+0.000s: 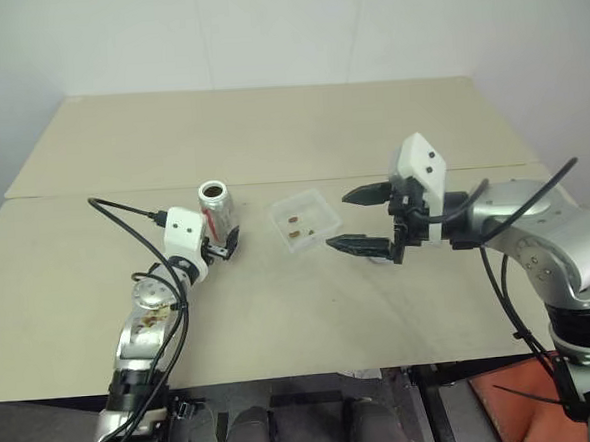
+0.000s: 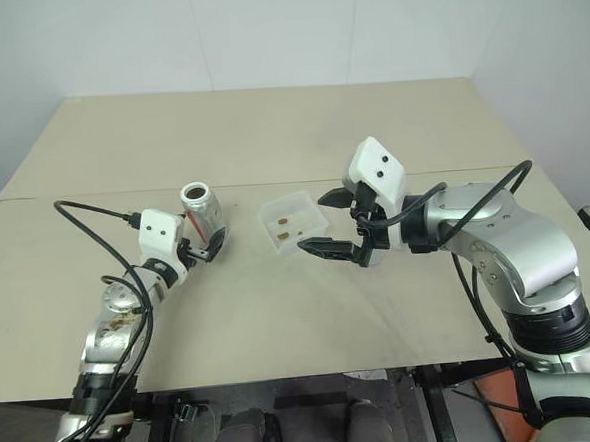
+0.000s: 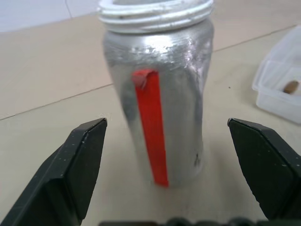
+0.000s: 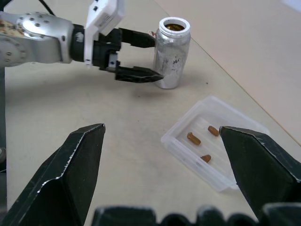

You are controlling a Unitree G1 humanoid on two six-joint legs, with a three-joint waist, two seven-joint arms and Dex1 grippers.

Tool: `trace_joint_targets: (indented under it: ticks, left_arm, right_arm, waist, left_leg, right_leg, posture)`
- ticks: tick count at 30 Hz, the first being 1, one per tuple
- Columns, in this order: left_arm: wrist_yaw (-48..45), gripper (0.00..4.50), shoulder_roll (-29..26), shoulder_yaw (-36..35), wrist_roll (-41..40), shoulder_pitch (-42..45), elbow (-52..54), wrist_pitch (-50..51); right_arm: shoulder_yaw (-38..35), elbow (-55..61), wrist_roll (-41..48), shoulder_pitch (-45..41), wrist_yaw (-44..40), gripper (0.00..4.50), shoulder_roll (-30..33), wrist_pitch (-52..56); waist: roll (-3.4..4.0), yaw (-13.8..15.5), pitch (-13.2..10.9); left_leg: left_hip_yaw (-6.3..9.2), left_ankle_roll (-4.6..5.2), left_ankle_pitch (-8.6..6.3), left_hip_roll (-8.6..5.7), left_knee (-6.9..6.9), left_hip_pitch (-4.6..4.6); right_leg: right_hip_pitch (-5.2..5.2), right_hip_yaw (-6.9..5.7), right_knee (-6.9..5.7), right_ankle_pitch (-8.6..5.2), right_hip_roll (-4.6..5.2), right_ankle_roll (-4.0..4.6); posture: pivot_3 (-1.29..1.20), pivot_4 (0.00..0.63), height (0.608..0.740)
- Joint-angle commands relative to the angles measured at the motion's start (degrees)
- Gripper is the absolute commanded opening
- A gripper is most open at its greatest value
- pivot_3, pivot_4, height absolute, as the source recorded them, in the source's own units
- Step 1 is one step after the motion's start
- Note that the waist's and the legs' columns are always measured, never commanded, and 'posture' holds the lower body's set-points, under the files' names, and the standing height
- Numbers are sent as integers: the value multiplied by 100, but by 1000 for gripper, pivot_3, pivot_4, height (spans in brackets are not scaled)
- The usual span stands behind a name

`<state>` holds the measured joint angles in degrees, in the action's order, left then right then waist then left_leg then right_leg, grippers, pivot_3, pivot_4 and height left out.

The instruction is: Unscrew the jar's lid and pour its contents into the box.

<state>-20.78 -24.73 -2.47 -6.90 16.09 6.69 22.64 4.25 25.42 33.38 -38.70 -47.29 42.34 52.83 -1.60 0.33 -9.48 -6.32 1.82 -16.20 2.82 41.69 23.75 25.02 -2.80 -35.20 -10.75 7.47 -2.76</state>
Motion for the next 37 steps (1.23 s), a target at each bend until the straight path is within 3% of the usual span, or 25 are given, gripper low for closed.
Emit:
trace_joint_targets:
  ticks: [1, 3, 6, 11, 13, 17, 22, 37]
  left_arm:
    - [-837, 4474, -764, -87, -327, -589, 1319, 589]
    - [-1316, 4474, -1254, -321, -603, -982, 1906, 678]
    - [-2157, 4474, -1781, -1209, -1539, -1149, 2323, 599]
    - [-3490, 4474, -2195, -2252, -2549, -1031, 1990, -202]
    - [-4269, 4474, -2581, -2492, -2750, -1071, 1645, -430]
    - [-4985, 4474, -2947, -2677, -2884, -1049, 1078, -739]
    - [-5016, 4474, -3011, -2600, -2794, -684, 643, -973]
    - [-4988, 4474, -2793, -2250, -2837, -484, 692, -1037]
  right_arm:
    - [-43, 174, -101, 73, 23, 4500, 72, -204]
    - [-85, 190, -116, 137, -19, 4500, 116, -236]
    - [-118, 156, -198, 263, -106, 4500, 240, -358]
    - [-176, 24, -331, 413, -212, 4500, 398, -618]
    - [-251, -58, -366, 422, -266, 4500, 468, -698]
    - [-330, -133, -363, 421, -382, 4500, 571, -805]
    - [-421, -82, -308, 471, -576, 4500, 671, -936]
    - [-410, -24, -321, 328, -605, 4500, 662, -945]
  waist:
    - [2, -12, 1]
    - [2, -36, 1]
    - [4, -13, 1]
    - [6, 9, 3]
    - [6, 5, 3]
    - [8, -8, 3]
    - [8, 0, 3]
    - [8, -6, 3]
  left_leg:
    - [-2, 0, 0, 1, -1, 1]
    - [-3, -1, 0, 3, -4, 1]
    - [0, 5, -4, 5, -6, 0]
    - [-4, 7, -7, 1, -7, -3]
    - [-11, 3, -4, 1, -8, -2]
    - [-14, 0, -2, 2, -11, -8]
    - [-15, 1, -3, 1, -14, -7]
    - [-15, 0, -2, 2, -13, -7]
  right_leg:
    - [4, 0, 0, 0, 0, 0]
    - [8, 6, -1, -1, 0, 1]
    - [13, 7, 4, -1, 0, 4]
    - [8, 10, 16, 0, 0, 7]
    - [10, 10, 15, 0, 0, 7]
    - [10, 9, 14, -1, -1, 7]
    - [9, 9, 17, -1, -1, 7]
    - [9, 10, 14, 0, -1, 6]
  posture:
    - [0, 150, 740]
    - [0, 150, 740]
    - [0, 150, 740]
    - [0, 150, 740]
    - [0, 150, 740]
    - [0, 150, 740]
    - [0, 150, 740]
    - [0, 150, 740]
